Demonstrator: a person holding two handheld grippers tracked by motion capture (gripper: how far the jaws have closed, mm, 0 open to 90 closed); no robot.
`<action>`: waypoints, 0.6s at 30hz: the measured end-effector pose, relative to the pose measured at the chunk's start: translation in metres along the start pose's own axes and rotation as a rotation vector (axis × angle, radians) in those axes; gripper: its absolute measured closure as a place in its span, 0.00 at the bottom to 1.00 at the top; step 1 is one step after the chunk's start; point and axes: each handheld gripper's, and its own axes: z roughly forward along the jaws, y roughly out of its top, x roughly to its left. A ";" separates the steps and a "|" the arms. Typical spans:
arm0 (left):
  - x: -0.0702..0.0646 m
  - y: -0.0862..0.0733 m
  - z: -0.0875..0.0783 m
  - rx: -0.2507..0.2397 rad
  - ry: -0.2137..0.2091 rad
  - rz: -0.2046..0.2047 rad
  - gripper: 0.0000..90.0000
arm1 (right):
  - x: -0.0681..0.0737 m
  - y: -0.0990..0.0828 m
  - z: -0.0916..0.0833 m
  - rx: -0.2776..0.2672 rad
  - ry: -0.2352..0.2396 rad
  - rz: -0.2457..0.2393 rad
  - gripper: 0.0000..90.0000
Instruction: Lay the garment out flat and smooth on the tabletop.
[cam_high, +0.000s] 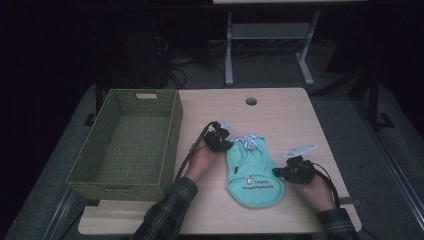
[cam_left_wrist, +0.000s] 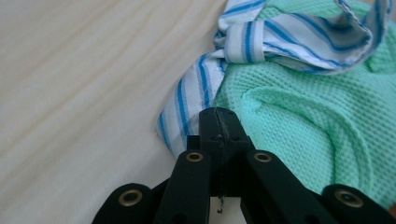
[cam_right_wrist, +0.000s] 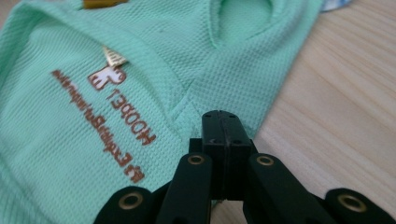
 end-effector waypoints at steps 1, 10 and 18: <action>-0.001 -0.004 -0.003 0.002 -0.001 -0.008 0.99 | 0.000 0.000 0.000 0.002 -0.001 -0.001 1.00; -0.016 -0.026 -0.024 0.030 -0.028 -0.064 0.99 | -0.001 0.000 -0.001 0.008 -0.003 -0.010 1.00; -0.038 -0.040 -0.038 0.059 -0.041 -0.018 0.99 | -0.002 0.000 -0.002 0.008 -0.012 -0.008 1.00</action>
